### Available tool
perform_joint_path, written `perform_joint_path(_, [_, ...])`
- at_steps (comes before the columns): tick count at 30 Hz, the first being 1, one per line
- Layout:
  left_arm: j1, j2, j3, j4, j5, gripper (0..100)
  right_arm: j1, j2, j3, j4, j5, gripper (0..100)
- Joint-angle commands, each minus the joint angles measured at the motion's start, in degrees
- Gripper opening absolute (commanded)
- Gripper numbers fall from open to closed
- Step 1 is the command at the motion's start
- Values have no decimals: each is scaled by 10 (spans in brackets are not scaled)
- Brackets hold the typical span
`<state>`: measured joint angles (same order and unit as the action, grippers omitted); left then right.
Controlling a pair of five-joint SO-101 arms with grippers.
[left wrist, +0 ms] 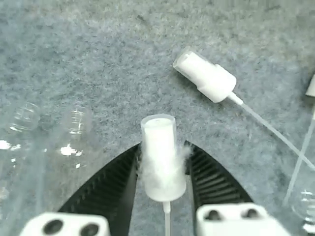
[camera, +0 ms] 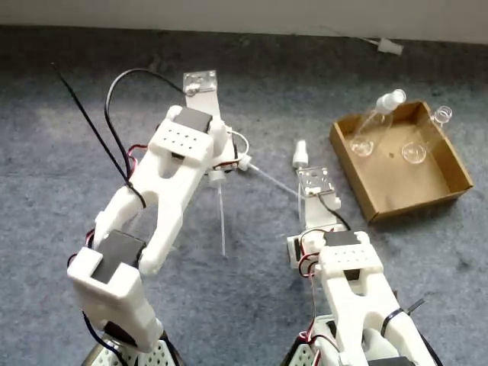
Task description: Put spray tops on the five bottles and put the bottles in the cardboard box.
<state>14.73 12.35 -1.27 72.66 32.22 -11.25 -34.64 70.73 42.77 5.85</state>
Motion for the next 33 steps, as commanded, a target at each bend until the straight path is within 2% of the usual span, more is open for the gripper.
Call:
perform_joint_path(1, [13,-95,-29,47,-79,13,4,-16,-20,-8,-2,148])
perform_joint_path(8, [13,-219,-23,54,-129,13,-8,-16,-84,-7,-2,148])
perform_joint_path(16, [27,-369,-23,49,-131,13,-63,-16,-139,-7,-3,148])
perform_joint_path(24, [27,-450,-26,47,-131,13,-103,-16,-190,-7,-3,148])
perform_joint_path(30, [26,-495,-24,-75,-131,13,-130,-16,-249,-7,-3,148])
perform_joint_path(33, [26,-524,-23,-93,-131,13,-131,-16,-290,-7,-4,148])
